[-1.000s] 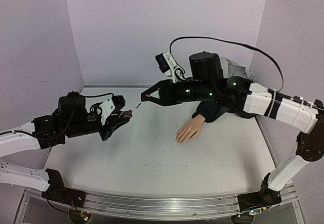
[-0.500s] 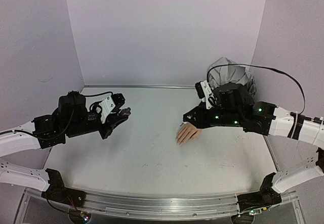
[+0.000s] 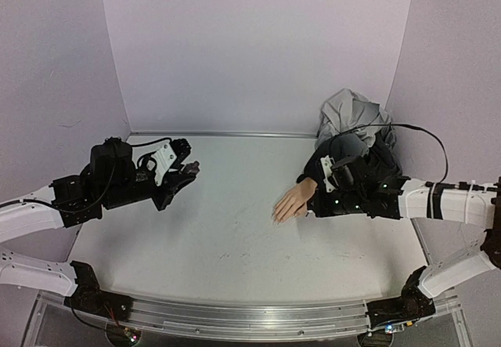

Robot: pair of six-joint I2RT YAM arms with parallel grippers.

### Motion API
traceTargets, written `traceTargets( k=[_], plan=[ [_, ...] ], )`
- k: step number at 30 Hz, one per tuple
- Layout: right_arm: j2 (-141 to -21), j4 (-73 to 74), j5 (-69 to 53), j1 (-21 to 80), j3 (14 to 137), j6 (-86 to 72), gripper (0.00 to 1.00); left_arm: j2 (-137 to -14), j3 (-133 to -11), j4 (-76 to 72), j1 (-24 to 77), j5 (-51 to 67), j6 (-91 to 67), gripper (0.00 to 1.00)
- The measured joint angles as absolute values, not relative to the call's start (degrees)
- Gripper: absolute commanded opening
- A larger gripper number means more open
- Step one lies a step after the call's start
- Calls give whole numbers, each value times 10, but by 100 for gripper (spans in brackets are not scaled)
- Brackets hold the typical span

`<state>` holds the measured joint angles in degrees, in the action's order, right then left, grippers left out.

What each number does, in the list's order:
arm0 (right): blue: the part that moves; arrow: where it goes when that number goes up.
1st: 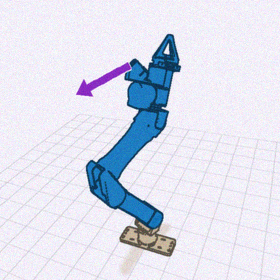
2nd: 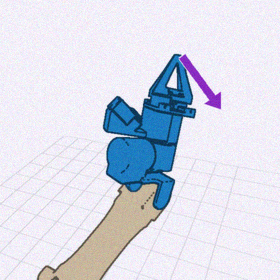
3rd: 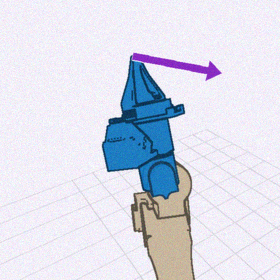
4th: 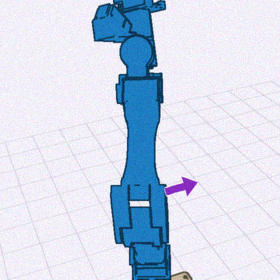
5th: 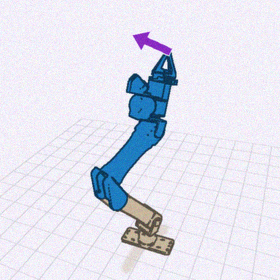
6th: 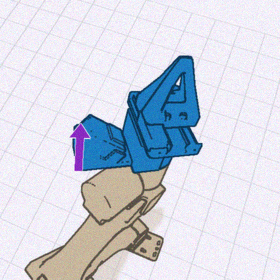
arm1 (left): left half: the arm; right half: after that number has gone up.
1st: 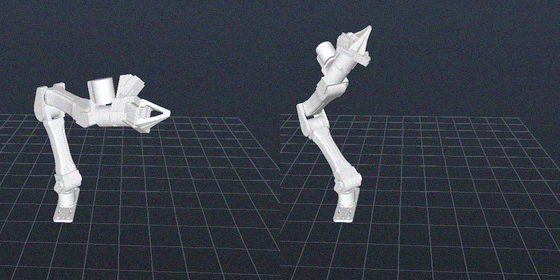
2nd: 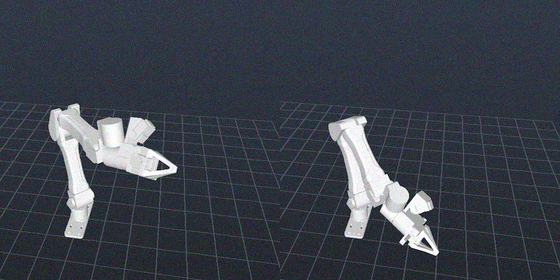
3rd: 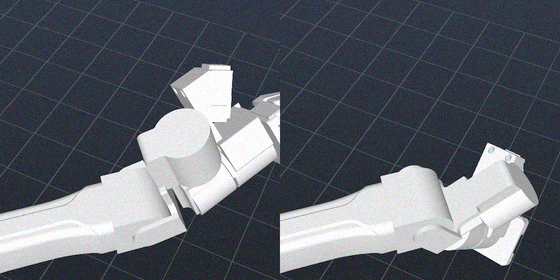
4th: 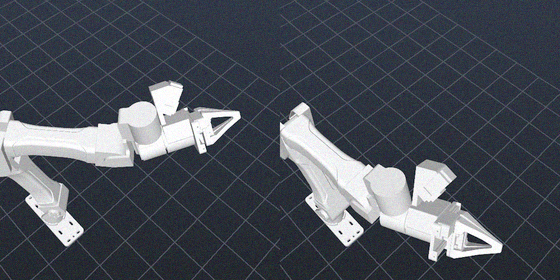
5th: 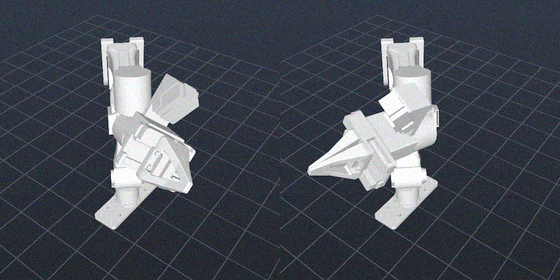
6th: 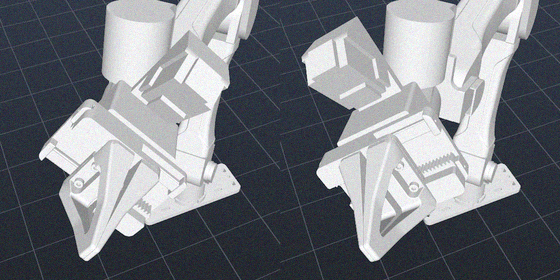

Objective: Paint the nails

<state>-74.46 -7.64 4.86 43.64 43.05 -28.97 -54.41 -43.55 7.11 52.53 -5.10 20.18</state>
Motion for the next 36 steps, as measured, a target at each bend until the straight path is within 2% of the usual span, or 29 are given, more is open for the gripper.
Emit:
traceTargets(
  k=[15,36],
  plan=[
    [-804,-222,25,403,376,-225,0,-566,-447,71,485,-41,166,0],
    [-877,-309,28,400,373,-189,0,-574,-449,71,479,-40,165,0]
  ],
)
